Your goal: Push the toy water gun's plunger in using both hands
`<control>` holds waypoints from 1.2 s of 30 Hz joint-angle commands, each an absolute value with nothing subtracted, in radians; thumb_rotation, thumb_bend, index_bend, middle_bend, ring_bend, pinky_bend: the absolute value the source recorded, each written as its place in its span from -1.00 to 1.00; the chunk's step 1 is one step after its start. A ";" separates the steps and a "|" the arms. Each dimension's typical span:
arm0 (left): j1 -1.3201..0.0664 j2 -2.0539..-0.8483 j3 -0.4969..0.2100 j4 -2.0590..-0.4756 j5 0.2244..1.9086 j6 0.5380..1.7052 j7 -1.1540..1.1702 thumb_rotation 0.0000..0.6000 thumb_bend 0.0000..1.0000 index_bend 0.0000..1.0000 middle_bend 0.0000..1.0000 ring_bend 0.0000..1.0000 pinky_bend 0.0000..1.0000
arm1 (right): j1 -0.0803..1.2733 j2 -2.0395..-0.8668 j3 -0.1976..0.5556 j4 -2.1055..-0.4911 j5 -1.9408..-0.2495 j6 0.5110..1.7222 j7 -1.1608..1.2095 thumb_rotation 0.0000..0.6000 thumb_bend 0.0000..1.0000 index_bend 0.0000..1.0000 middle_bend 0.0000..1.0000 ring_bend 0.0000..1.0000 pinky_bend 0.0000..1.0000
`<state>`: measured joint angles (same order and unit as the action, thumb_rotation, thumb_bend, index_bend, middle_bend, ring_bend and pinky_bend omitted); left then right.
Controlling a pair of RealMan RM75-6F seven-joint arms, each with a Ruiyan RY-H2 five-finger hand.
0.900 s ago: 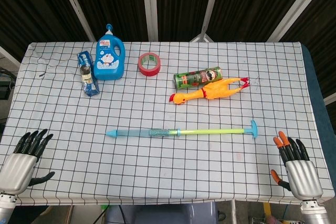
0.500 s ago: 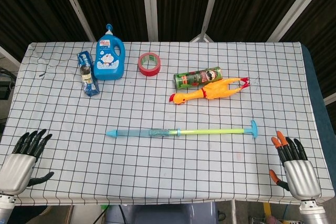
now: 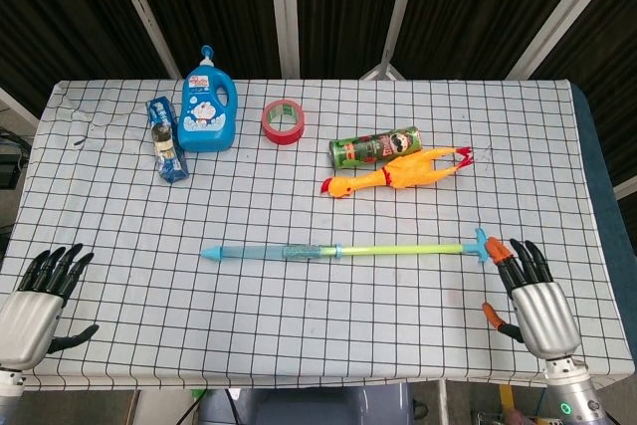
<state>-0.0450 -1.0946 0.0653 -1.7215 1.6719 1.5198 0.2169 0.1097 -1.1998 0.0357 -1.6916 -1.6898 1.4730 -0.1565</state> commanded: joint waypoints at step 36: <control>-0.055 -1.091 0.067 -1.721 1.690 1.508 0.198 1.00 -0.74 -1.00 -1.00 -1.00 -1.00 | 0.431 -1.529 0.188 -1.426 -1.274 1.103 -0.621 1.00 -0.34 -0.10 -0.26 -0.75 -1.00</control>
